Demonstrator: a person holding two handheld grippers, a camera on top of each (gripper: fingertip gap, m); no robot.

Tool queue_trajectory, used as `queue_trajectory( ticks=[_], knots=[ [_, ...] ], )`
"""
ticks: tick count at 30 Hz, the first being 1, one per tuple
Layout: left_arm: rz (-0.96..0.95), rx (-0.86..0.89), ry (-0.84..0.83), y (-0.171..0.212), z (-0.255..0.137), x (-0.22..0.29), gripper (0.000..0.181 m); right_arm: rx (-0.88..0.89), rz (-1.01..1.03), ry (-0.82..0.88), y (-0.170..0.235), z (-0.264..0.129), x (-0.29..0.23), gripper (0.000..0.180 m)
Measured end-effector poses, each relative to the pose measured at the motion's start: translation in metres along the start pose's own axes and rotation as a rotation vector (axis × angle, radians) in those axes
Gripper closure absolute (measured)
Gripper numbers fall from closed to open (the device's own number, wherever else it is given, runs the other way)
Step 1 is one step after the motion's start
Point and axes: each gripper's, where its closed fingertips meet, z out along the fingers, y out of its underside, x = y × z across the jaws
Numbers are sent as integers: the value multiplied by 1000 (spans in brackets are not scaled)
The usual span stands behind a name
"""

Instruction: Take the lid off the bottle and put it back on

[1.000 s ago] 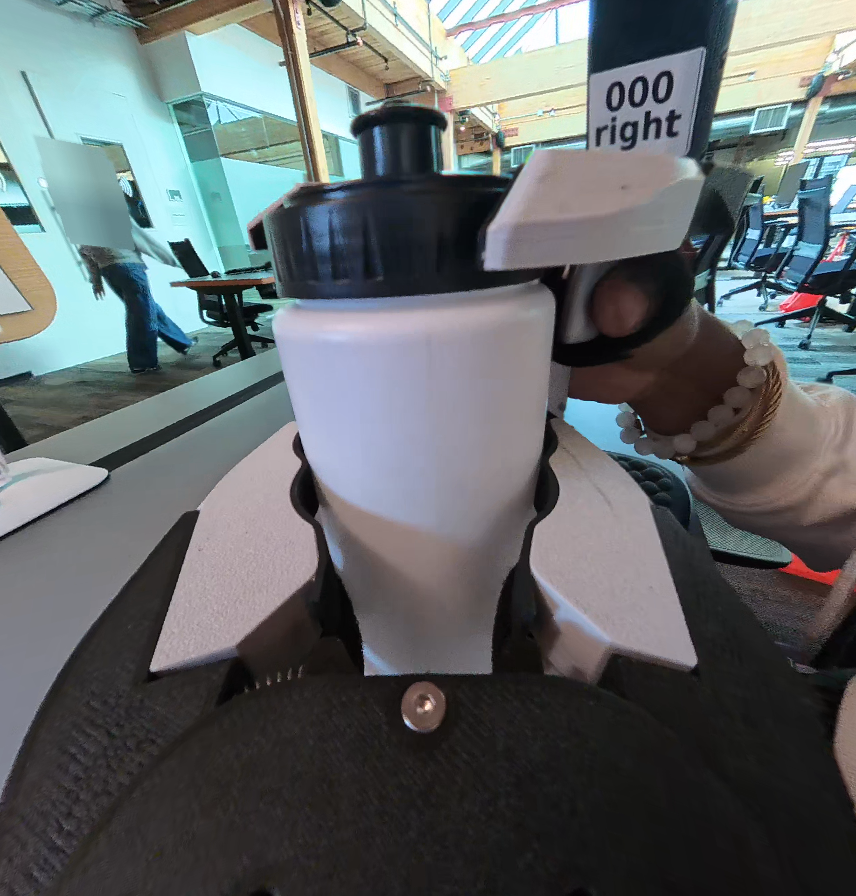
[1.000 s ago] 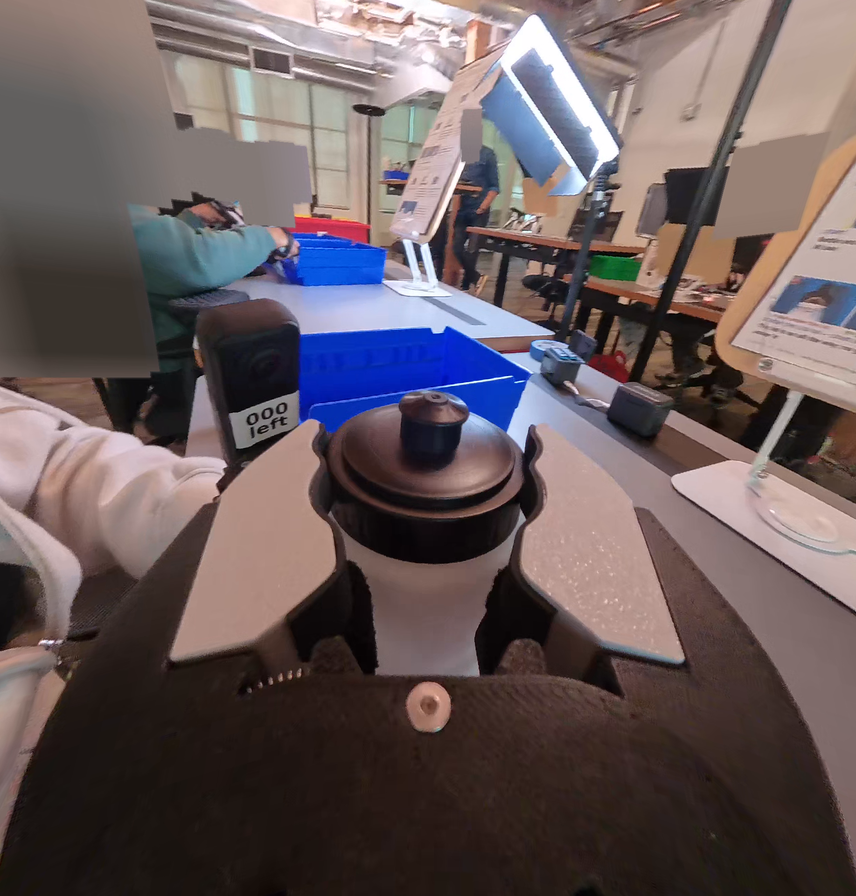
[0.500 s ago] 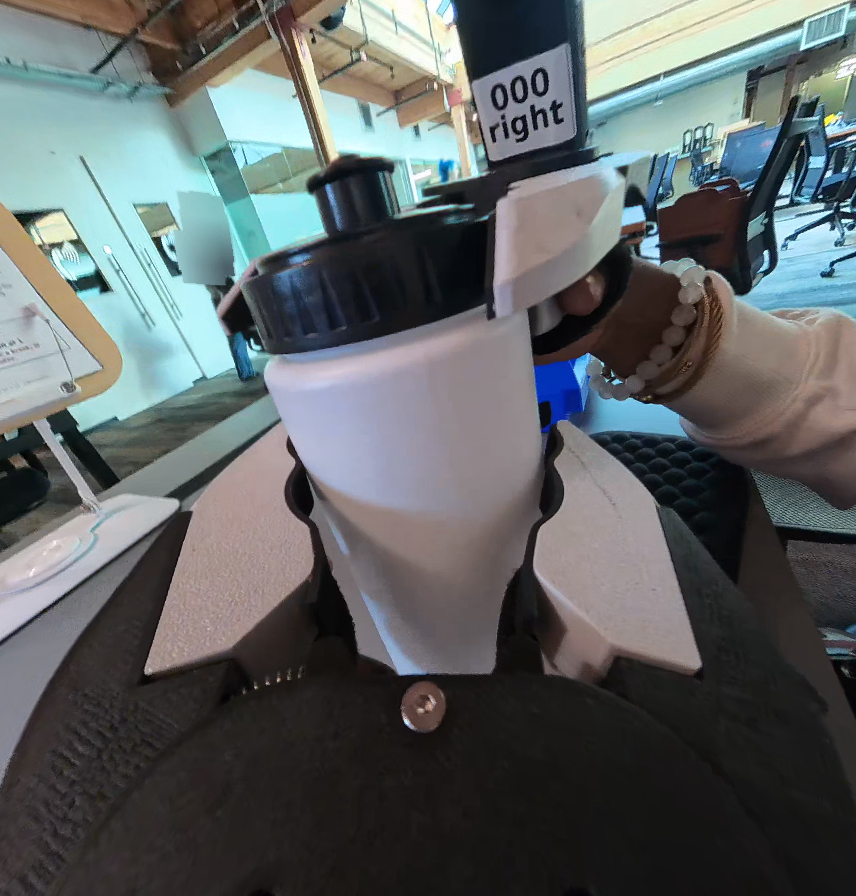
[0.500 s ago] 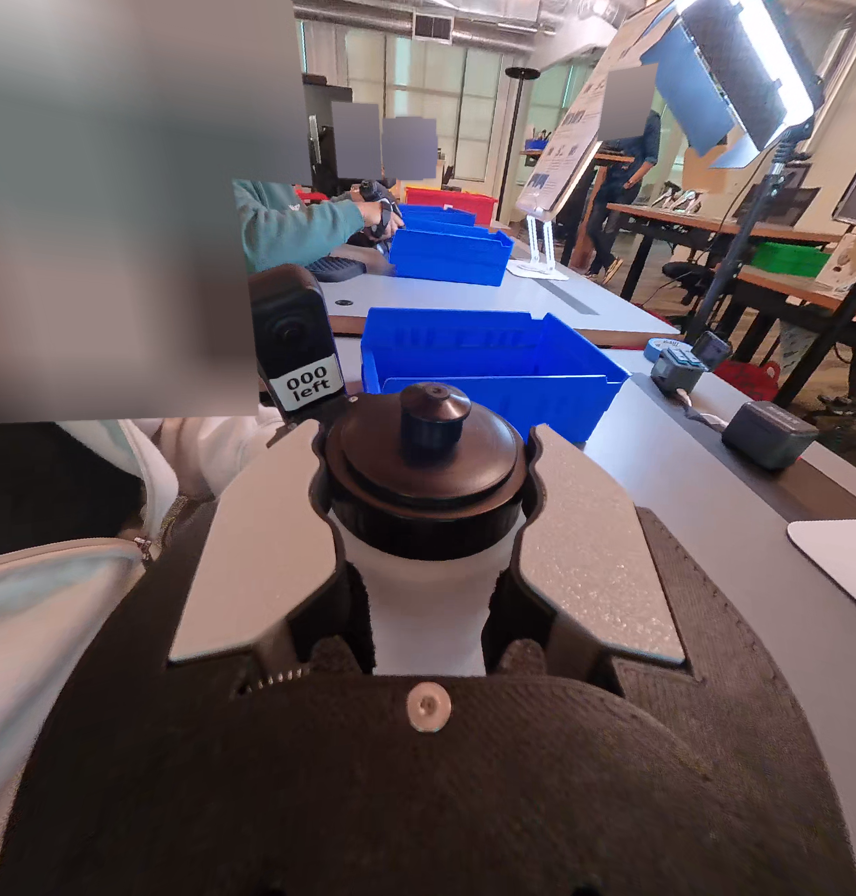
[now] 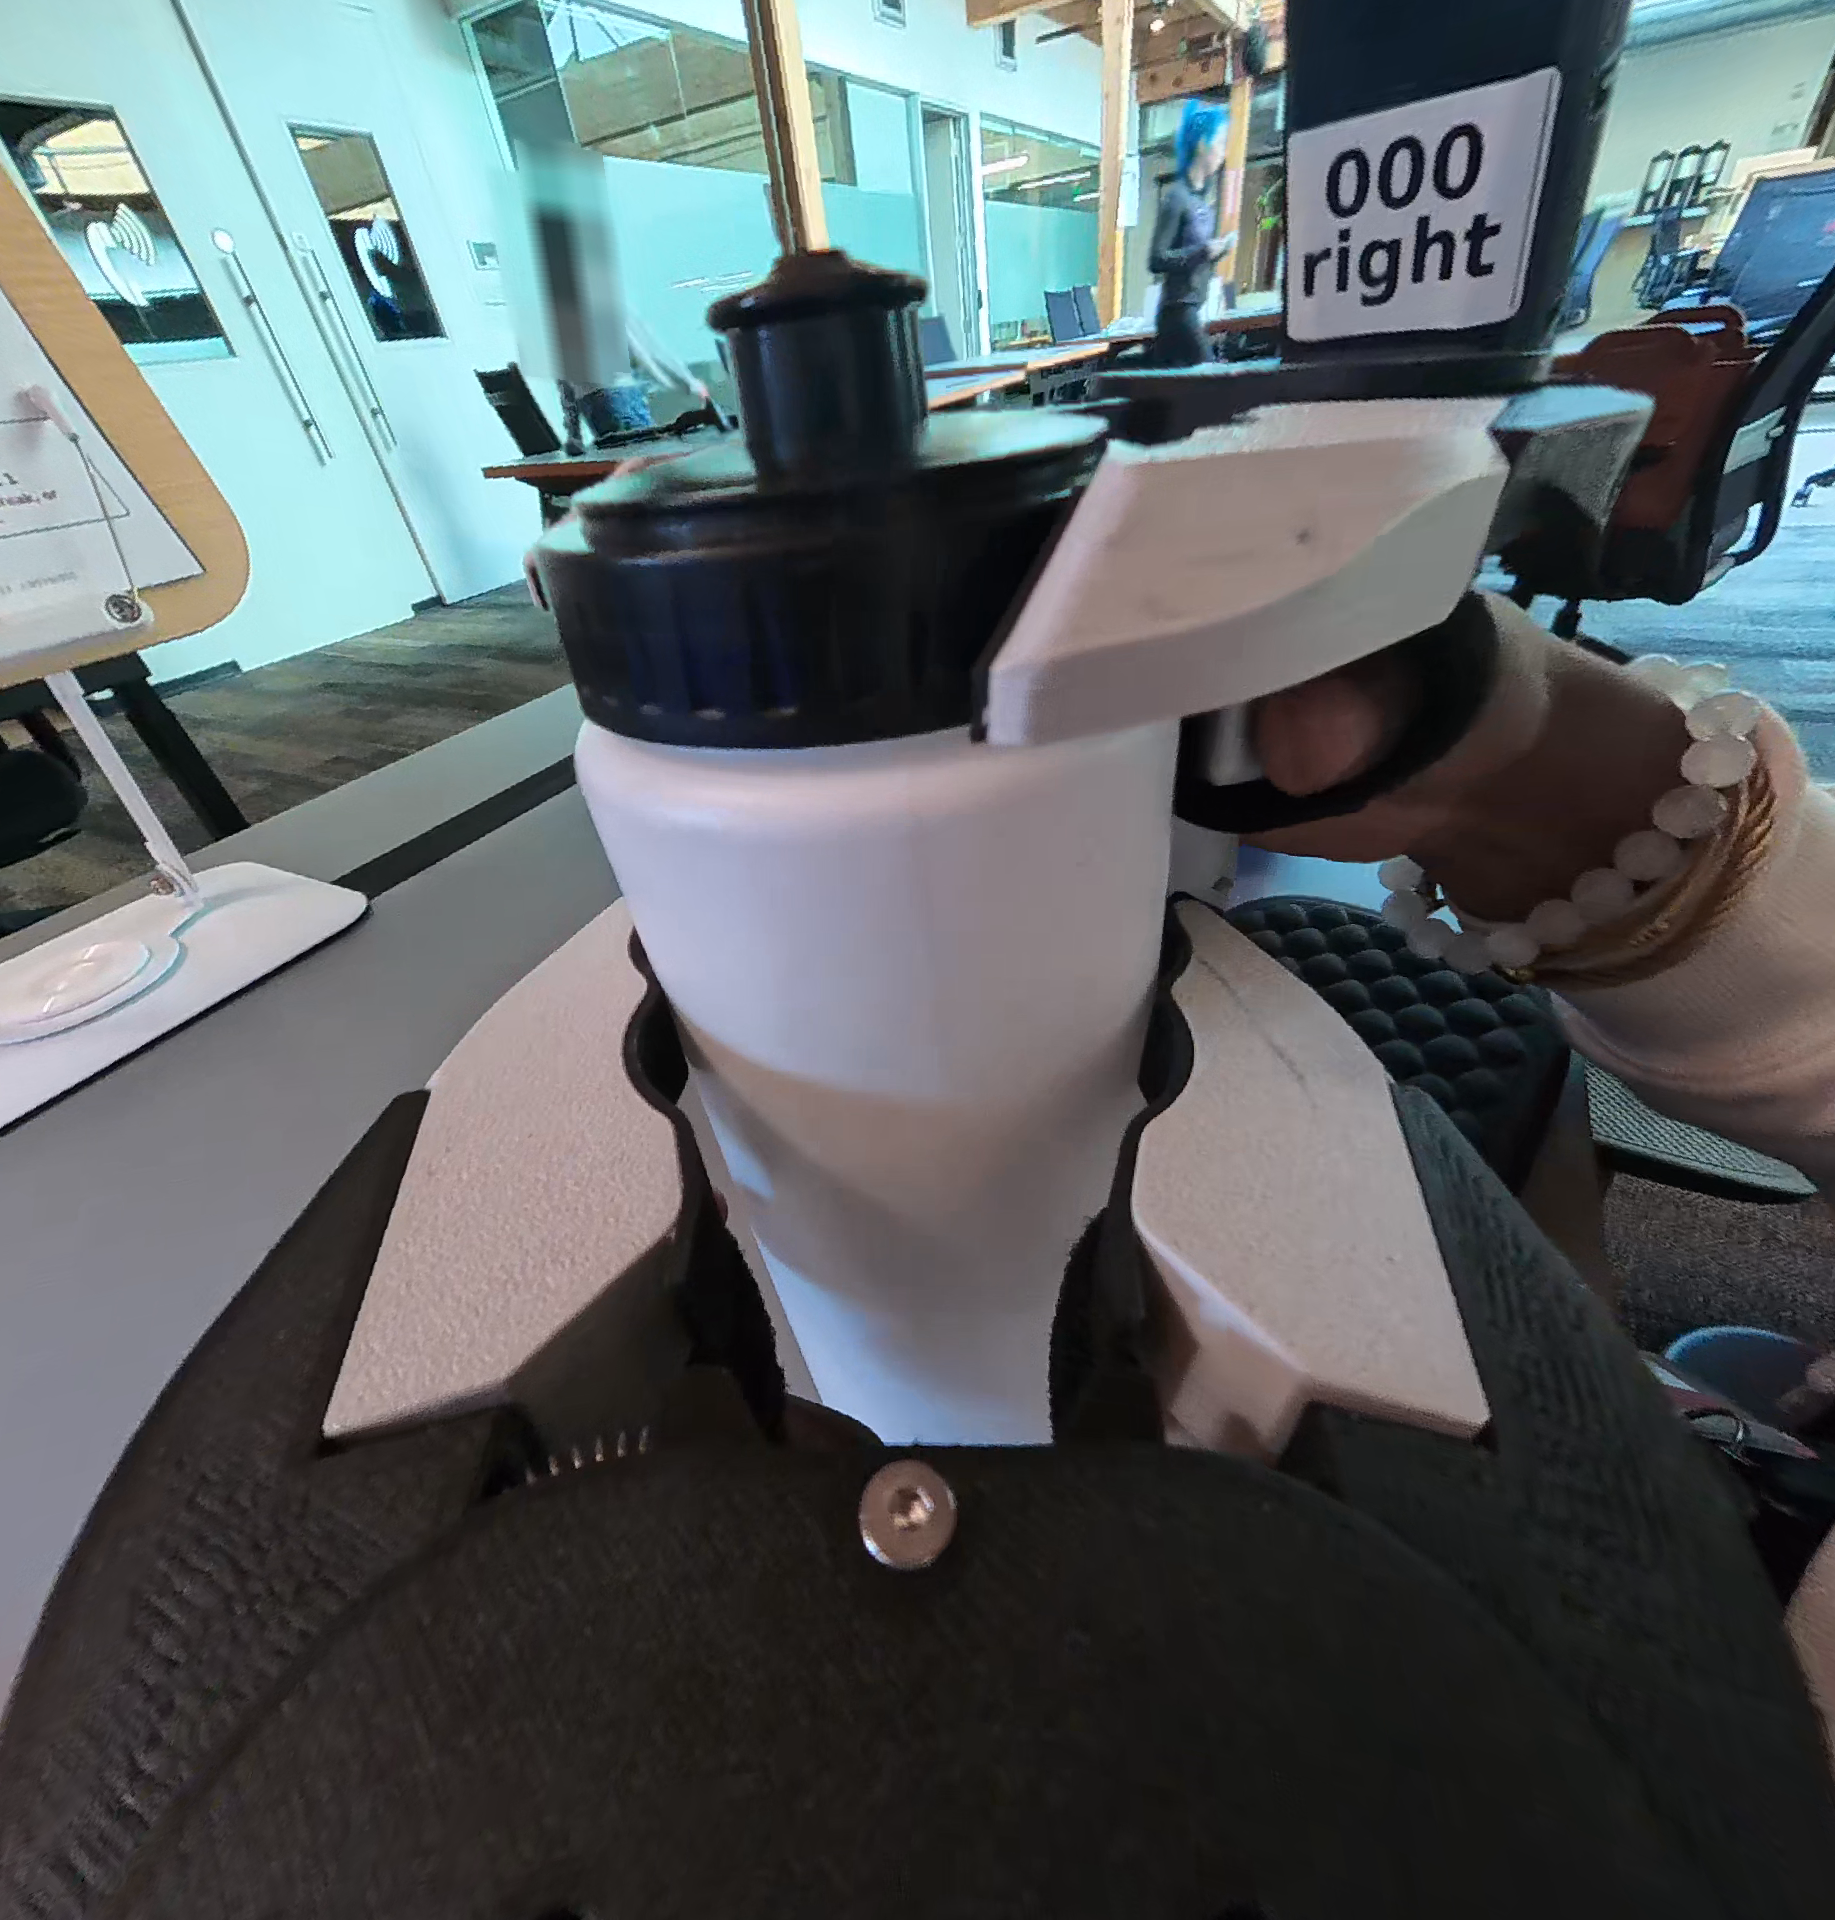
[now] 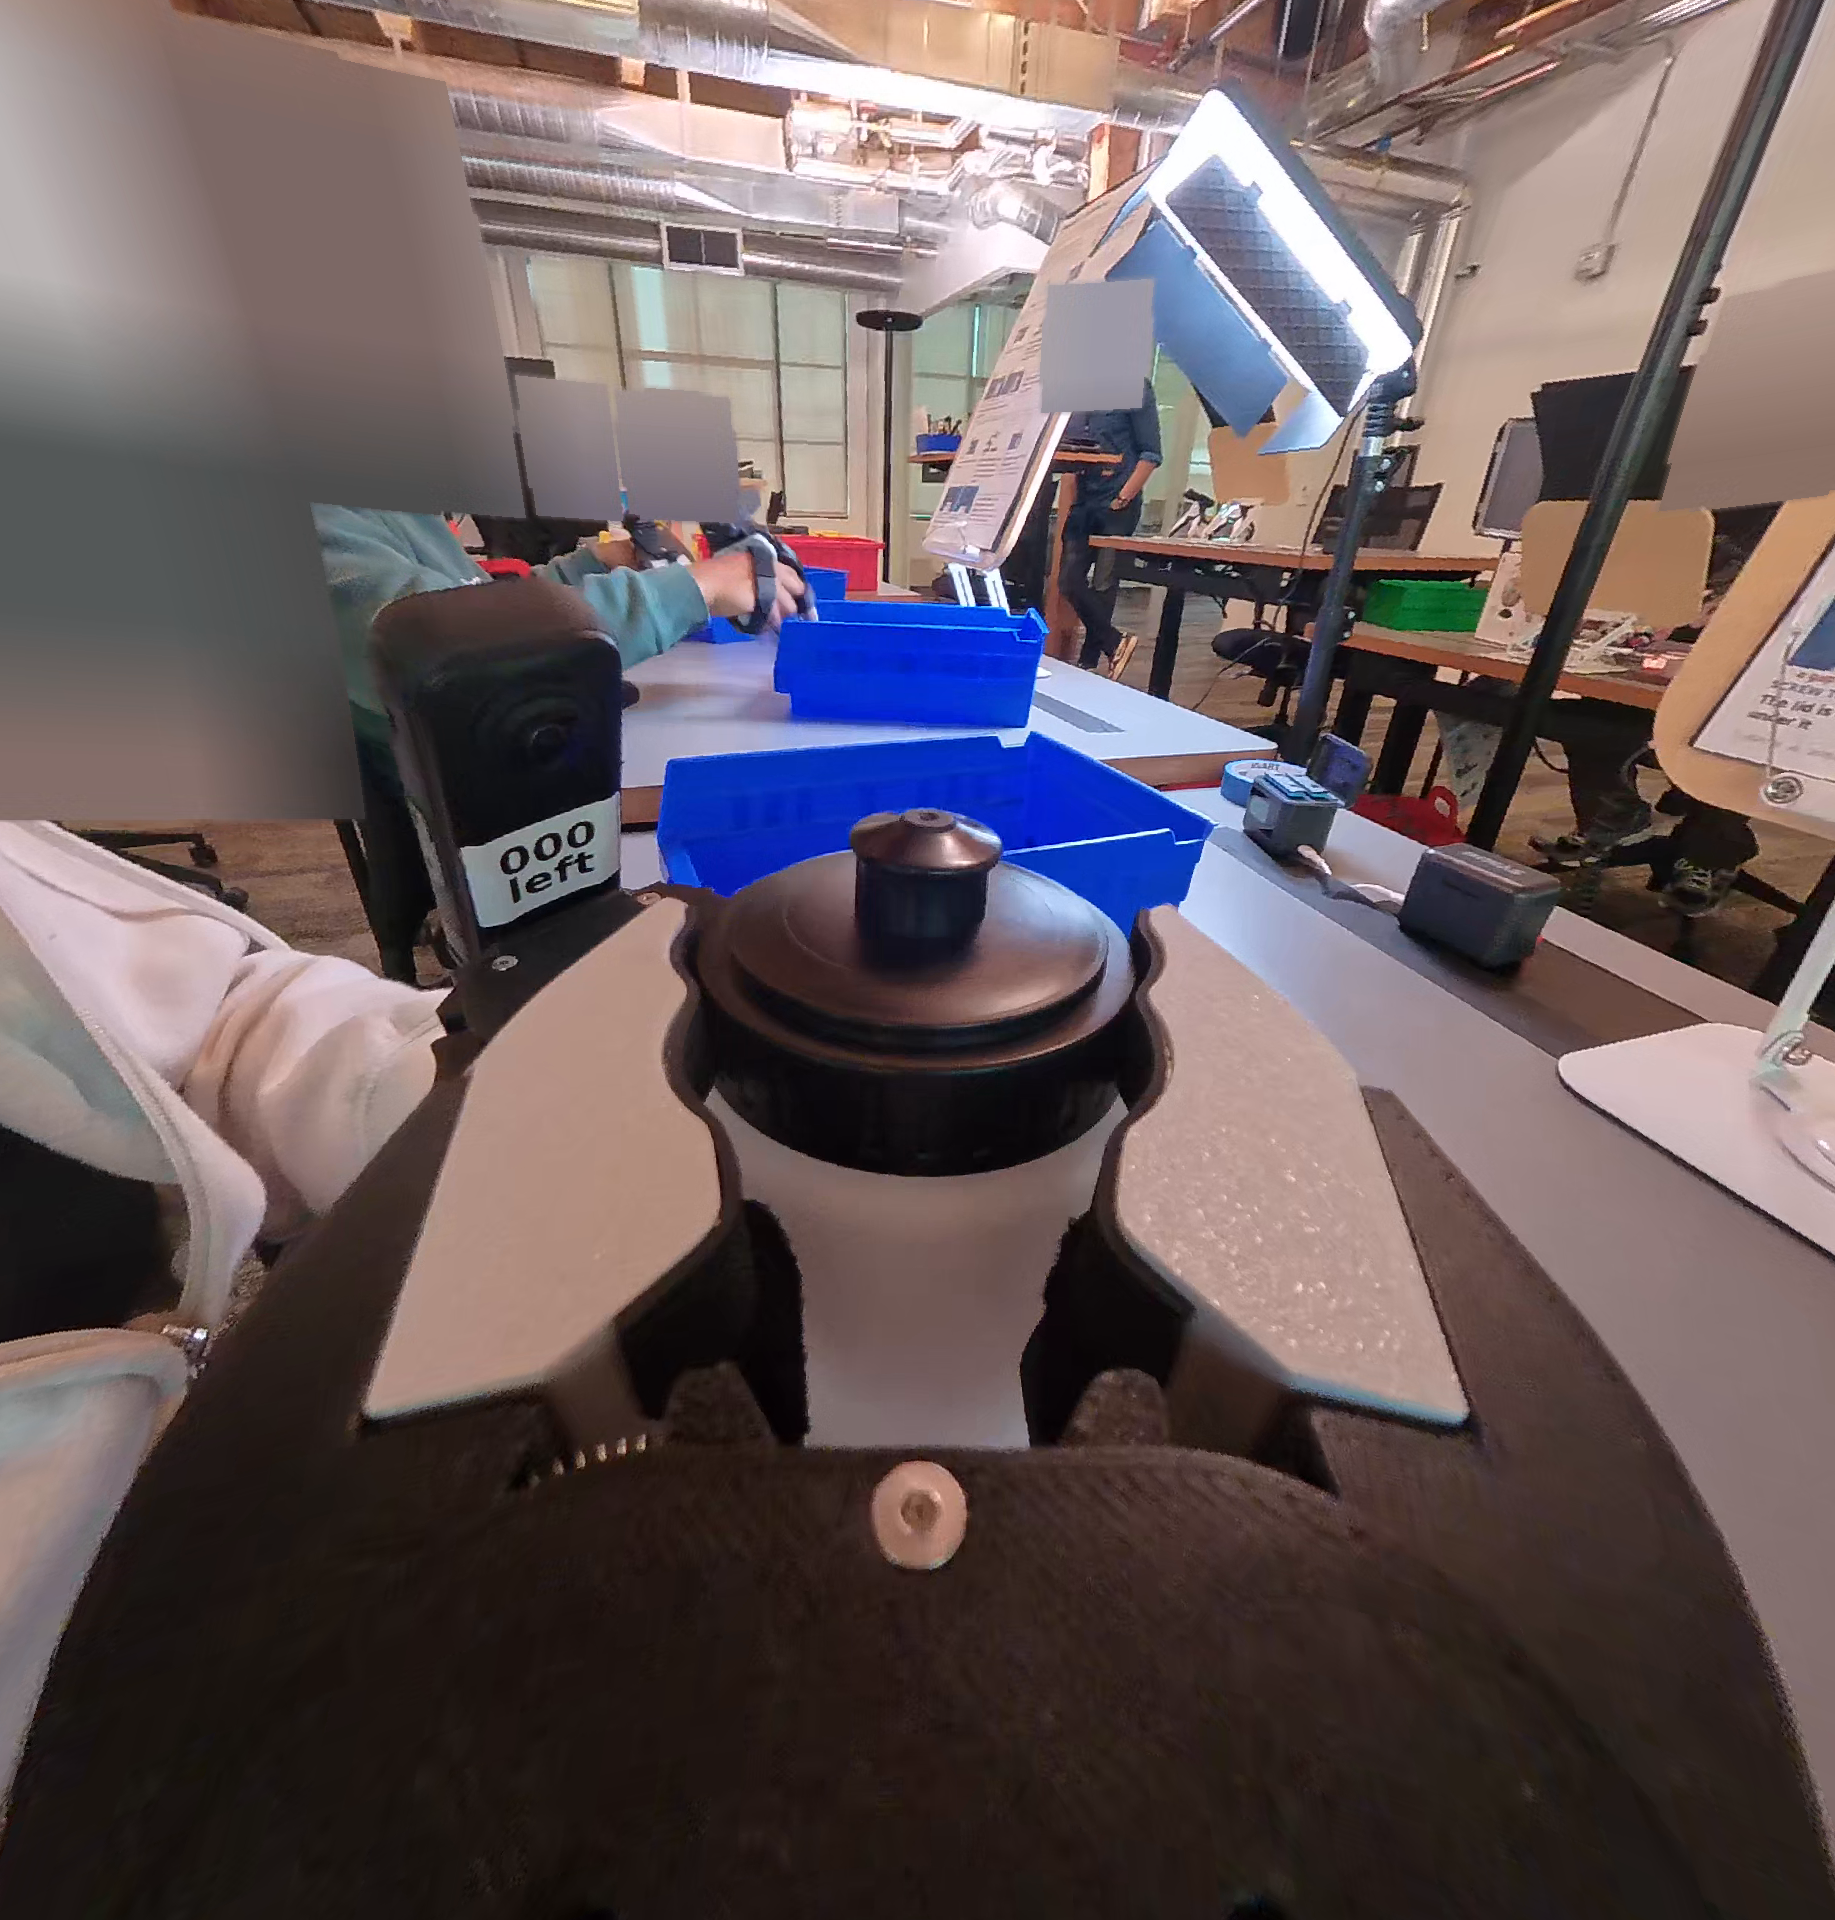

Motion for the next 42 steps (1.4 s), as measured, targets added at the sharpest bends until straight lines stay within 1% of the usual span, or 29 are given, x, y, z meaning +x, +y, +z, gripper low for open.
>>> queue_trajectory(
  ticks=[7,10,11,12,13,14,17,18,20,22,24,26,28,29,32,35,37,39,42],
  knots=[
    [12,-17,-70,1,0,-2,93,6,6,91,1,-1,3,101],
    [-2,11,-51,-1,0,-4,93,9,1,185,2,0,7,101],
    [-21,26,-45,-1,-1,-6,92,7,-31,191,2,1,7,101],
    [-73,59,-39,-4,-3,-10,92,-8,-81,170,5,3,5,95],
    [-154,118,-19,-9,-7,-16,92,5,-106,132,5,4,2,73],
    [-258,196,1,-16,-15,-26,92,51,-86,134,0,2,5,59],
    [-608,472,10,-36,-50,-73,92,223,-35,147,-14,-14,13,53],
    [-715,568,14,-40,-62,-87,93,249,-43,153,-14,-18,13,52],
    [-867,720,51,-44,-80,-105,92,225,-96,158,-2,-20,9,47],
    [-931,792,87,-47,-88,-109,92,162,-208,175,14,-16,3,44],
    [-926,813,124,-51,-89,-104,92,113,-377,235,27,-11,-1,45],
    [-914,811,161,-54,-88,-98,92,70,-588,300,33,-5,-2,50],
    [-915,810,191,-56,-87,-93,92,19,-758,349,35,-1,-4,62],
    [-929,819,206,-56,-88,-93,92,18,-803,354,34,1,-8,68],
    [-988,831,243,-55,-87,-94,92,50,-857,364,31,0,-18,87],
    [-1026,829,263,-53,-86,-94,93,63,-856,370,29,0,-20,87],
    [-1045,825,288,-52,-84,-93,92,68,-871,377,27,0,-20,80],
    [-1060,822,296,-51,-83,-92,92,25,-881,390,32,2,-18,80],
    [-1074,813,327,-52,-80,-90,92,12,-878,406,30,-1,-20,80]
  ],
)
